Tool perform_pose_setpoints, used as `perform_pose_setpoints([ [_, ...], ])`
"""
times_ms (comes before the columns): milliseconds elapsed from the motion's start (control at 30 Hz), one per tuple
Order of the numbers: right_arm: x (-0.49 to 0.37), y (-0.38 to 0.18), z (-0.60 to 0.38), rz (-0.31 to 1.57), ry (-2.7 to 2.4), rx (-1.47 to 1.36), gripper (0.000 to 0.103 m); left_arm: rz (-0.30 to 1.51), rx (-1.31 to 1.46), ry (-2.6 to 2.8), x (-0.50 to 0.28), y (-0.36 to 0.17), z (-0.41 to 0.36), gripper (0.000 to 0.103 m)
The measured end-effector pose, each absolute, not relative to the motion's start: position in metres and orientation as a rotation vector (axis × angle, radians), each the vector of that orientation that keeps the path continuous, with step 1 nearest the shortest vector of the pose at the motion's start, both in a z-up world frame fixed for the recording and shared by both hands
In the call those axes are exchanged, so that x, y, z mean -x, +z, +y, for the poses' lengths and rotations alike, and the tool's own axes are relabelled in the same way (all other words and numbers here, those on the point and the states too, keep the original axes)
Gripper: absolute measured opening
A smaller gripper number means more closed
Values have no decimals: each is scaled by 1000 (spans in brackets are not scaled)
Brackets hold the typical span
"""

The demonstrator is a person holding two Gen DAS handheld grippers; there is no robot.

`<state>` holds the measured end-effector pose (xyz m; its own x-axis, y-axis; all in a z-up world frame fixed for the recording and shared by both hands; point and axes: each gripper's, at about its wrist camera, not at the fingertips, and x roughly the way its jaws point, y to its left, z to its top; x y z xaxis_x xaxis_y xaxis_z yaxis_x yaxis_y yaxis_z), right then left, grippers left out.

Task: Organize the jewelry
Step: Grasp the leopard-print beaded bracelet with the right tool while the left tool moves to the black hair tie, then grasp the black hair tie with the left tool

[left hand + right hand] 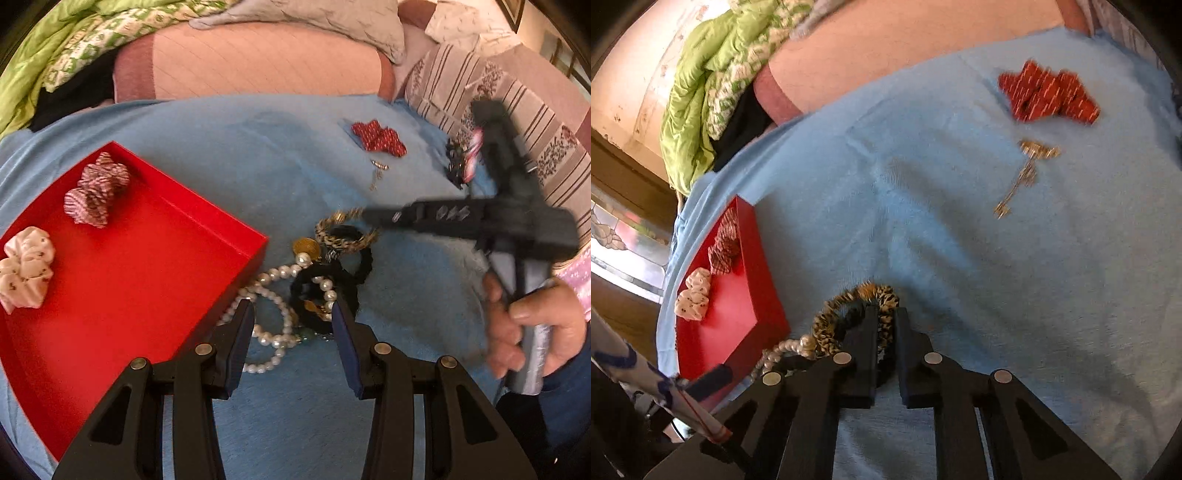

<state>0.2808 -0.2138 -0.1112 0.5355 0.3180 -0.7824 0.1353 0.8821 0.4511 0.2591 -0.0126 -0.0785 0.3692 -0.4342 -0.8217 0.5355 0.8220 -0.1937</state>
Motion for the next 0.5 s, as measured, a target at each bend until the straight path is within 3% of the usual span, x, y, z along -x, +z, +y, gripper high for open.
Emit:
perform_pose_setpoints([
  [133,-271,-92,-223,937,111,-486,9,1035,-127,-611,-265,-88,-26,41],
  [200,-268,-86,-224,916,120,-474,9,1035,-134,-601,-268,-93,-33,31],
  [233,-266,-82,-223,903,124,-465,9,1041,-137,-605,-269,-95,-37,19],
  [267,-265,-80,-223,896,128,-461,9,1046,-142,-603,-271,-98,-41,16],
  [500,-261,-70,-222,861,161,-454,9,1057,-192,-563,-276,-108,-53,16],
])
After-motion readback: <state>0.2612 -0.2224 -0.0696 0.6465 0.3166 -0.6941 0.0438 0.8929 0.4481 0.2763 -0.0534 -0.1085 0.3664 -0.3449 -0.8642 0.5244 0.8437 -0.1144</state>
